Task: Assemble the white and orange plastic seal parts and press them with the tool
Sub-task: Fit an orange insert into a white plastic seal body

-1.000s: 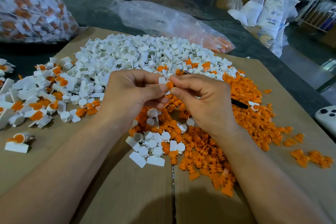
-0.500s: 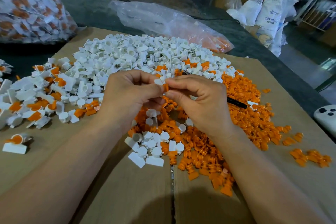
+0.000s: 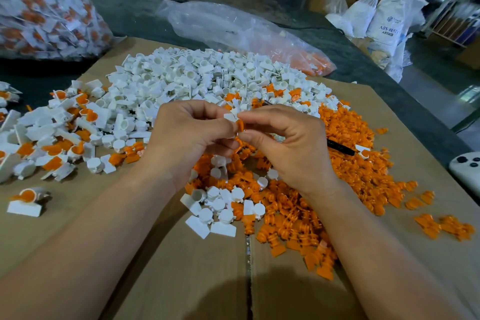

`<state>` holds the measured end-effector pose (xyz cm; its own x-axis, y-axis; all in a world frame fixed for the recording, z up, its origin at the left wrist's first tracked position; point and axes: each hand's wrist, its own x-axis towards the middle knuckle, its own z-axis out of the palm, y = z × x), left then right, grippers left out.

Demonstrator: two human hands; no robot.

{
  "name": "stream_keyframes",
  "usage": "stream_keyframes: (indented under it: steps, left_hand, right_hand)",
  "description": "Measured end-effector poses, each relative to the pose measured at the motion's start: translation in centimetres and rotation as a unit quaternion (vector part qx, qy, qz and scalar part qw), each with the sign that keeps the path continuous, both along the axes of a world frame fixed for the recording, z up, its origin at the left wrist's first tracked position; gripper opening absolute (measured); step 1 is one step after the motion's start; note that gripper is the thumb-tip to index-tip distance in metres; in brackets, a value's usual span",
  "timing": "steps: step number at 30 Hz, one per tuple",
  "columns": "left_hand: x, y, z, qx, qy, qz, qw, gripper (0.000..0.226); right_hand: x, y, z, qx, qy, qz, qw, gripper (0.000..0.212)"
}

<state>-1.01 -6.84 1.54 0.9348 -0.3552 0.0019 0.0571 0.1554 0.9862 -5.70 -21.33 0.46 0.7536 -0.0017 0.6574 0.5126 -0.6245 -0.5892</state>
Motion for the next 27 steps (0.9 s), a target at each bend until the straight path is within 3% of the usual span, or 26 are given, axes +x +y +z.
stream_keyframes:
  steps: [27]
  left_hand:
    - [0.03,0.10,0.17,-0.014,0.032,-0.005,0.999,0.013]
  right_hand:
    - [-0.04,0.11,-0.01,-0.001,-0.001,0.007,1.000,0.034]
